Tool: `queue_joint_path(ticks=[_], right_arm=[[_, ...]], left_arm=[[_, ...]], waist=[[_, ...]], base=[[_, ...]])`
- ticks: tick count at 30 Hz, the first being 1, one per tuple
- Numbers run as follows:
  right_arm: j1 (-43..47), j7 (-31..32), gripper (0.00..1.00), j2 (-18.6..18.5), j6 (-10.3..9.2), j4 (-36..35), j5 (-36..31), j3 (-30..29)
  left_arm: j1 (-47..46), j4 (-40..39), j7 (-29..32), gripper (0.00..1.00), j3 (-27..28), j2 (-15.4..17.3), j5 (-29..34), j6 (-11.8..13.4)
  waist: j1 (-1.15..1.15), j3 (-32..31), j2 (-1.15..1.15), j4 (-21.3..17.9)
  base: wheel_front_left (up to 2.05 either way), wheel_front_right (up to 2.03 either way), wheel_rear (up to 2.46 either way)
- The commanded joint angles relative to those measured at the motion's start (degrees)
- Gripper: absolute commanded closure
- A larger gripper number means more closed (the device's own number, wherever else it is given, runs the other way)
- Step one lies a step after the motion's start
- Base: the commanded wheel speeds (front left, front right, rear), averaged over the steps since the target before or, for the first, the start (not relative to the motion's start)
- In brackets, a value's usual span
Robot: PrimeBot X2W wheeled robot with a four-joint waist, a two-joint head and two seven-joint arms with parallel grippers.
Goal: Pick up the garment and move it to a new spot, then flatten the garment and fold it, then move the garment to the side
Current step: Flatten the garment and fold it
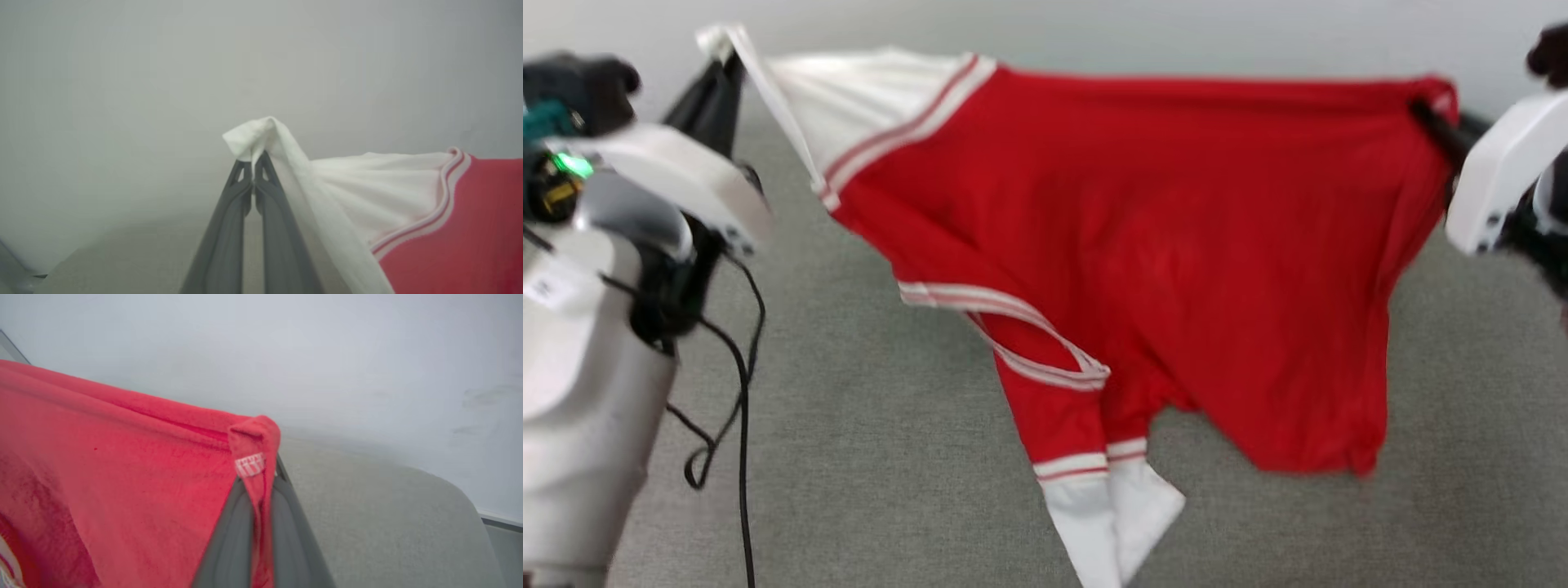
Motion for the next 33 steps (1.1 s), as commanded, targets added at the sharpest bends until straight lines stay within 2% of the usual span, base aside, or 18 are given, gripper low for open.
queue_joint_path(ticks=[1, 5, 12, 16, 21, 28, 33], right_arm=[[-3.9, -1.9, 1.0, 0.7, -0.14, 1.7, -1.4, -1.5], [-11.7, -6.3, 1.0, 1.6, -0.16, 5.1, -4.6, -3.7], [-24.1, -12.1, 1.0, 2.8, -0.23, 9.7, -8.7, -7.4], [-32.0, -13.9, 1.0, 3.3, -0.31, 12.2, -11.0, -9.0], [-40.2, -15.1, 1.0, 4.6, -0.35, 14.5, -11.9, -9.0], [-43.0, -17.2, 1.0, 6.1, -0.21, 18.2, -10.9, -6.9], [-40.8, -18.6, 1.0, 5.7, -0.16, 21.0, -8.7, -4.0]], left_arm=[[-4.4, 2.4, 0.3, 1.0, 1.3, 0.5, -0.4, -0.4], [-14.1, 7.2, -0.6, 1.0, 2.0, 0.4, 0.7, -0.8], [-28.3, 12.3, -2.6, 1.0, 2.3, 1.3, 3.9, -0.1], [-36.9, 14.9, -3.5, 1.0, 2.5, 1.0, 5.3, -0.3], [-45.5, 18.3, -4.6, 1.0, 2.7, 0.1, 5.2, -1.7], [-47.2, 22.8, -6.6, 1.0, 2.8, -1.7, 3.8, -3.2], [-44.2, 26.1, -7.6, 1.0, 3.2, -3.0, 1.6, -4.9]], waist=[[0.0, 2.1, 0.0, -0.8], [0.0, 5.0, 0.0, -1.4], [0.0, 9.9, 0.0, -1.6], [0.0, 14.0, 0.0, -1.3], [0.0, 20.8, 0.0, -0.8], [0.0, 26.8, 0.0, -0.3], [0.0, 28.0, 0.0, -0.1]], base=[[0.0, 0.0, 0.0], [0.0, 0.0, 0.0], [0.0, 0.0, 0.0], [0.0, 0.0, 0.0], [0.0, 0.0, 0.0], [0.0, 0.0, 0.0], [0.0, 0.0, 0.0]])
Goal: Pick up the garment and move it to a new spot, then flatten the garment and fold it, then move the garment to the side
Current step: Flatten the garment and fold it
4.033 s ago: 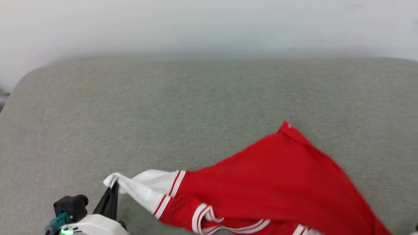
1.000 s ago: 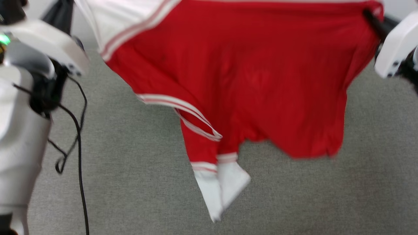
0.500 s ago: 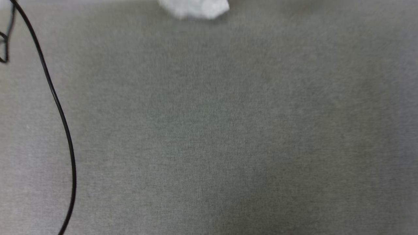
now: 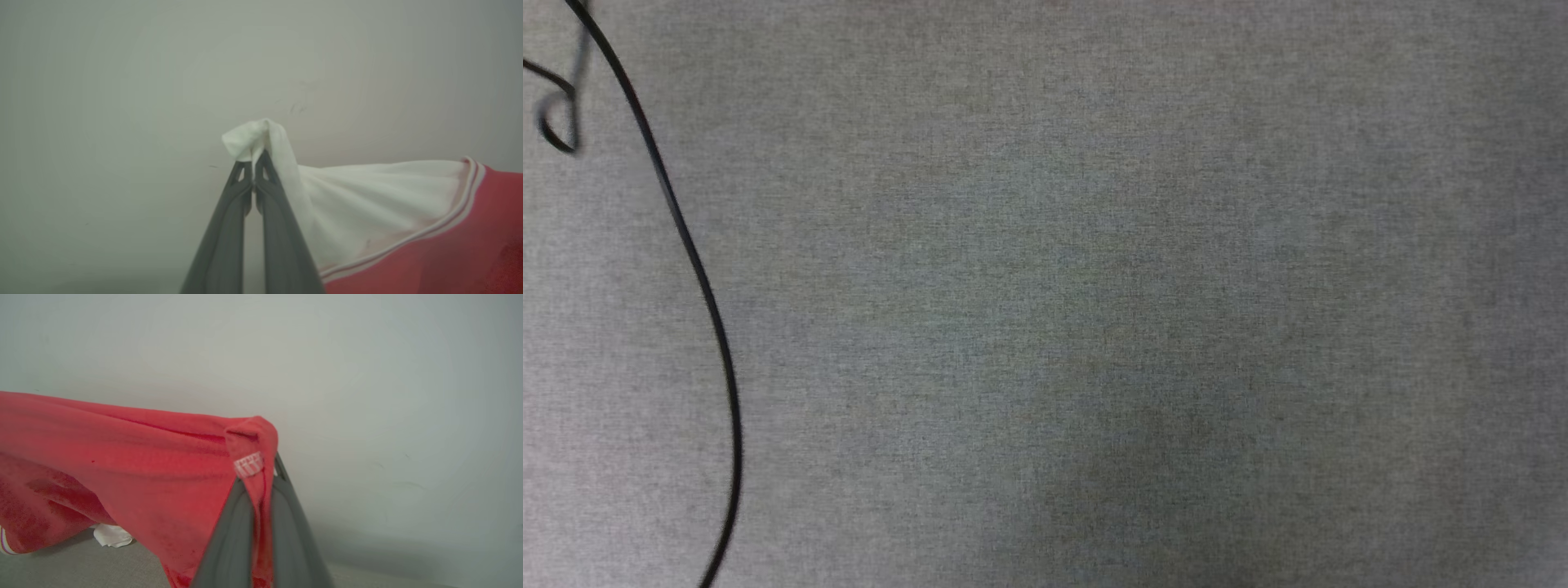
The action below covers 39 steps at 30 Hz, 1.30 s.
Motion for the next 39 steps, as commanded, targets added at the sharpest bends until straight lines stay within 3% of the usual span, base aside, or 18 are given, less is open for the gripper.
queue_joint_path(ticks=[1, 10, 22, 30, 39], right_arm=[[1.8, -0.7, 1.0, -1.1, -0.18, 0.7, 0.9, 0.7], [18.1, -3.7, 1.0, -2.0, -0.18, 3.0, 7.0, 7.8], [47.0, -9.1, 1.0, -5.0, -0.4, -1.1, 13.0, 11.8], [63.5, -9.9, 1.0, -5.6, -0.46, -5.4, 12.8, 8.8], [82.6, -6.6, 1.0, -3.2, -0.53, -15.6, 9.6, -0.1]], left_arm=[[1.9, 0.9, -0.5, 1.0, 0.4, 0.2, -0.7, -0.3], [22.2, 5.2, -1.3, 1.0, 0.6, -1.1, -7.0, -3.5], [53.3, 0.6, -5.0, 1.0, 1.0, -1.7, -13.4, -3.9], [69.7, -6.5, -5.2, 1.0, 1.9, -0.6, -14.6, 1.0], [88.4, -22.6, -1.1, 1.0, 3.4, 2.2, -17.3, 8.9]], waist=[[-0.02, 0.0, 0.0, 0.2], [-0.02, -8.1, 0.0, 0.1], [-0.02, -21.4, 0.0, 0.8], [-0.02, -28.9, 0.0, 1.0], [-0.02, -34.9, 0.0, 2.3]], base=[[0.0, 0.0, 0.0], [0.0, 0.0, 0.0], [0.0, 0.0, 0.0], [0.0, 0.0, 0.0], [0.0, 0.0, 0.0]])
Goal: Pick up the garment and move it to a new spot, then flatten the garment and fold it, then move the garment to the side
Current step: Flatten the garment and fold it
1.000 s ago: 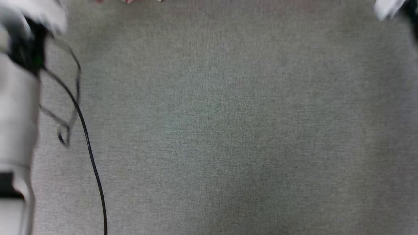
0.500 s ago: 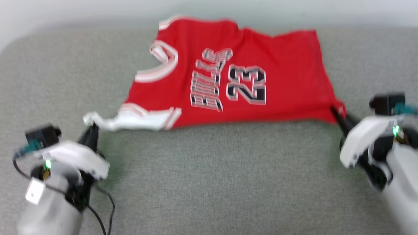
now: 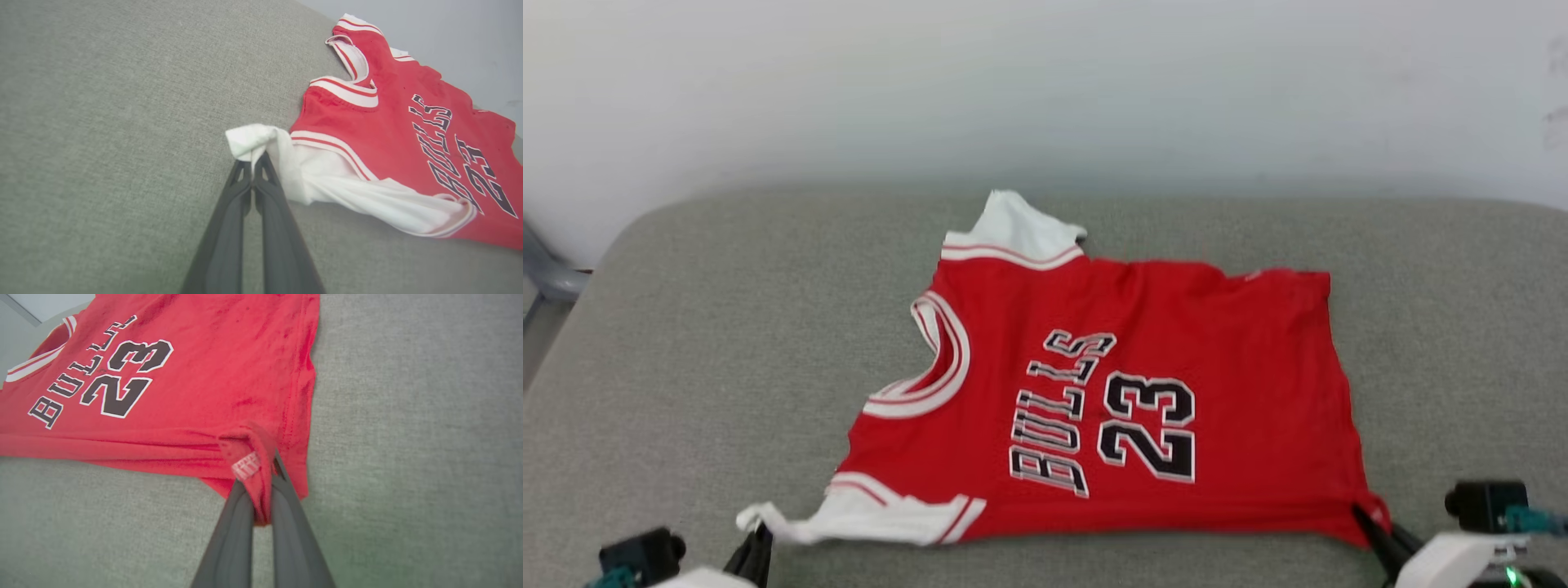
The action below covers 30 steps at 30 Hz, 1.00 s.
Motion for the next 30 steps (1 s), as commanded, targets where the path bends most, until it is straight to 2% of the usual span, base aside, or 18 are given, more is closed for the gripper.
queue_joint_path(ticks=[1, 8, 13, 17, 20, 30], right_arm=[[4.0, 1.0, 1.0, -1.1, -0.96, -1.8, -1.2, -3.6], [16.4, 7.8, 1.0, 4.2, -0.96, -14.8, -6.0, -11.0], [21.1, 12.5, 1.0, 8.0, -0.92, -22.8, -8.6, -15.0], [20.1, 15.3, 1.0, 9.6, -0.79, -26.8, -10.1, -16.3], [17.7, 16.8, 1.0, 9.2, -0.64, -28.1, -11.3, -16.4], [8.2, 17.9, 1.0, 7.4, -0.58, -26.0, -12.2, -14.2]], left_arm=[[4.0, -2.6, 0.2, 1.0, 2.3, 2.9, -0.8, 3.2], [15.0, -17.6, 3.3, 1.0, 4.2, 4.8, -2.5, 9.7], [15.9, -24.7, 5.4, 1.0, 4.4, 6.1, -2.3, 11.7], [11.4, -26.9, 7.2, 1.0, 2.6, 6.2, -1.1, 11.4], [7.1, -26.4, 8.5, 1.0, 0.7, 5.7, 0.1, 10.8], [-5.9, -19.4, 9.0, 1.0, -3.2, 2.6, 2.6, 7.4]], waist=[[0.02, -1.8, 0.0, 0.7], [0.02, -2.6, 0.0, 1.5], [0.02, -2.4, 0.0, 2.1], [0.02, -1.5, 0.0, 2.0], [0.02, -0.2, 0.0, 1.6], [0.02, 7.0, 0.0, 0.4]], base=[[0.0, 0.0, 0.0], [0.0, 0.0, 0.0], [0.0, 0.0, 0.0], [0.0, 0.0, 0.0], [0.0, 0.0, 0.0], [0.0, 0.0, 0.0]])
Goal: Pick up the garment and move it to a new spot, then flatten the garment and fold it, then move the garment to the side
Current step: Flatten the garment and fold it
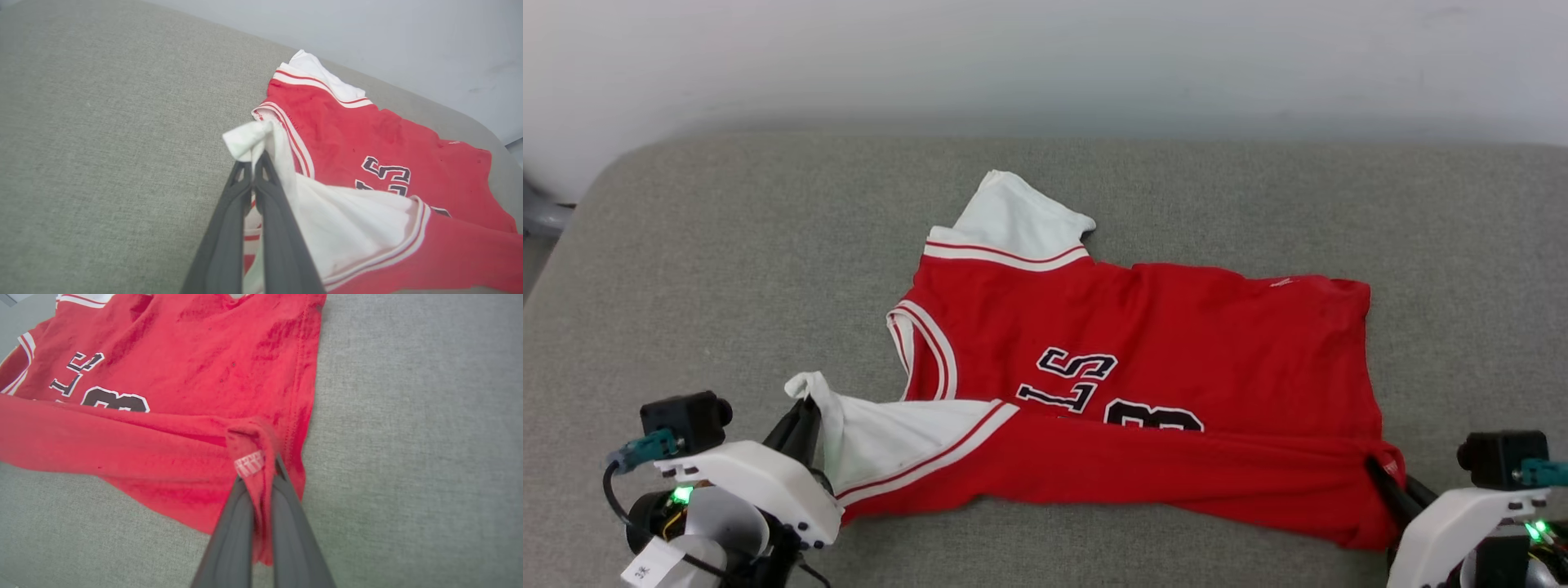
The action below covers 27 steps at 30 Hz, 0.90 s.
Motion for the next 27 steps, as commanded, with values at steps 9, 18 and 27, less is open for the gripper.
queue_joint_path(ticks=[9, 18, 27], right_arm=[[-6.6, -2.4, 1.0, -1.1, -0.11, 8.6, 1.4, 4.4], [-8.9, -8.3, 0.0, -2.0, -0.12, 16.1, 2.9, 7.6], [-7.7, -23.4, 0.0, 0.0, -0.09, 14.4, 0.2, 4.2]], left_arm=[[-7.8, 12.0, -0.3, 1.0, -2.8, -3.4, 0.1, -4.8], [-10.2, 19.8, -0.4, 0.17, -3.7, -4.7, -0.6, -7.1], [-10.5, 22.4, -0.7, 0.0, -2.1, -1.6, -0.3, -6.2]], waist=[[-0.01, 6.1, 0.0, -0.9], [-0.01, 5.0, 0.0, -1.0], [-0.01, -1.1, 0.0, -0.8]], base=[[0.0, 0.0, 0.0], [0.0, 0.0, 0.0], [0.0, 0.0, 0.0]])
